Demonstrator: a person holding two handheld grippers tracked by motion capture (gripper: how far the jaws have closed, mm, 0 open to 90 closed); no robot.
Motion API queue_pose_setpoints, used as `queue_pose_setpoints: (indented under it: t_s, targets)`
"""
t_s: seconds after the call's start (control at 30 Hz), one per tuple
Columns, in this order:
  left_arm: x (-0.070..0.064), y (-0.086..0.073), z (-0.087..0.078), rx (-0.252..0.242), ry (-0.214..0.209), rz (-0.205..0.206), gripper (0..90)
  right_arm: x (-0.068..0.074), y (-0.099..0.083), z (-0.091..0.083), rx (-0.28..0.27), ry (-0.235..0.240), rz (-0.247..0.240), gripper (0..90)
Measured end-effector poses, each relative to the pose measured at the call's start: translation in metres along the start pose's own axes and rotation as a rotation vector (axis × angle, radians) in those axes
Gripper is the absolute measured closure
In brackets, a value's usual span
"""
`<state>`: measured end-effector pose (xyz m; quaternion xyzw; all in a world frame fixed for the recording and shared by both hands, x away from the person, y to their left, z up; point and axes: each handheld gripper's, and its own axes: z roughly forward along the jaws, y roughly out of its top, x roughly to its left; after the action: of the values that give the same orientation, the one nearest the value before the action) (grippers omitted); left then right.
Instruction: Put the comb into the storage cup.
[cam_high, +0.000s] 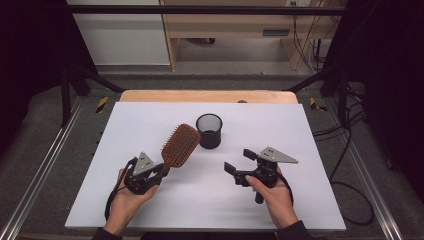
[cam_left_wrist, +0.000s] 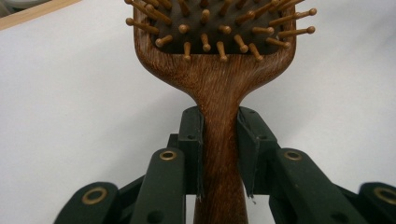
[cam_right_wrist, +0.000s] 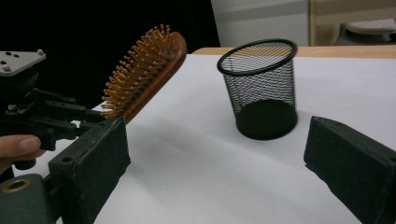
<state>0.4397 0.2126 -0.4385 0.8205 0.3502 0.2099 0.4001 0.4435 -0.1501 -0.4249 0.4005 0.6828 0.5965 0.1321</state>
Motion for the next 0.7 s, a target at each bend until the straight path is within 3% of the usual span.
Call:
queue_pose_setpoints:
  t_s: [0.7]
  targets:
    - [-0.007,0.005,0.000,-0.044,-0.025,-0.019,72.7,0.038,0.003,0.063,0.048,0.127,0.071,7.5]
